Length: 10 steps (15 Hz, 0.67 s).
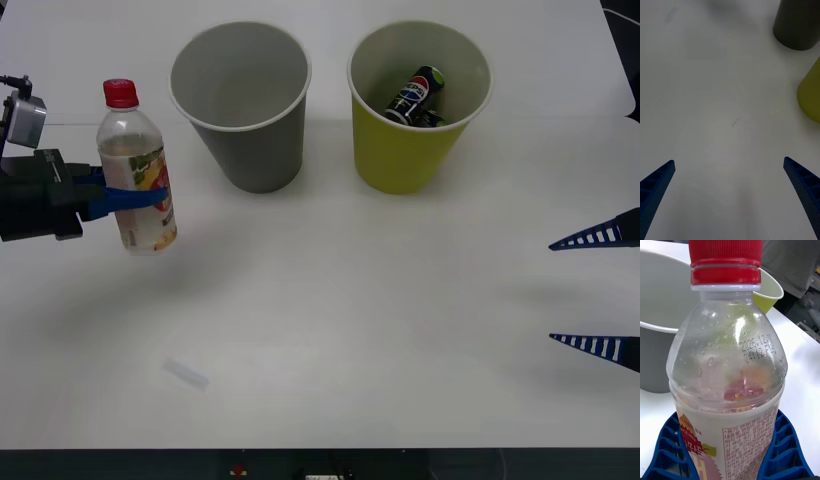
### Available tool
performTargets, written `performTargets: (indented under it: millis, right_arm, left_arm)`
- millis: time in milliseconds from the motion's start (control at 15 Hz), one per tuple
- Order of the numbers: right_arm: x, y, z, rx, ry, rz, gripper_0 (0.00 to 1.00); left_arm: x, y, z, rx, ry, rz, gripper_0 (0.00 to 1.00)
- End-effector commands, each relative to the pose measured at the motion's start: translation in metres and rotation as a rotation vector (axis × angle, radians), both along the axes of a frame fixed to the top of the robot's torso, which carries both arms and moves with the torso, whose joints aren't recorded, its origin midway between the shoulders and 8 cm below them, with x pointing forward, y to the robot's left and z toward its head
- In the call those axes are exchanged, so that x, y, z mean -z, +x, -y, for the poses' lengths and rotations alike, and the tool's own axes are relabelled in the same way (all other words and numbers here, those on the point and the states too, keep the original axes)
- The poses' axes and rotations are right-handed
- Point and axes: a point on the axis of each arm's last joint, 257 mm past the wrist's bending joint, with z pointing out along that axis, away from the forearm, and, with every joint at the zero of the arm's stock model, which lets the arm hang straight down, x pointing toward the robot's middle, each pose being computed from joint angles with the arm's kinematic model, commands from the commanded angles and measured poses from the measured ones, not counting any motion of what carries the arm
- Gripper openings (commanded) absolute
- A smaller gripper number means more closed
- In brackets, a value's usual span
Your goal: Put the can into the green bin and the plastic bottle into the gray bin
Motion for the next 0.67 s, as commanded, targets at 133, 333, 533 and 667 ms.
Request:
performTargets:
  millis: [133, 333, 533, 667]
  right_arm:
    - [0.0, 0.0, 0.0, 0.0, 0.0, 0.0, 1.0]
    - [0.0, 0.0, 0.0, 0.0, 0.0, 0.0, 1.0]
    - [0.0, 0.0, 0.0, 0.0, 0.0, 0.0, 1.0]
    - [0.0, 0.0, 0.0, 0.0, 0.0, 0.0, 1.0]
  left_arm:
    - [-0.034, -0.007, -0.006, -0.033, 0.07, -0.034, 0.0]
    - [-0.06, -0.007, -0.005, -0.045, 0.08, -0.065, 0.0]
    - [-0.089, 0.004, -0.002, -0.078, 0.082, -0.054, 0.0]
    - [-0.105, 0.015, -0.001, -0.108, 0.136, -0.028, 0.0]
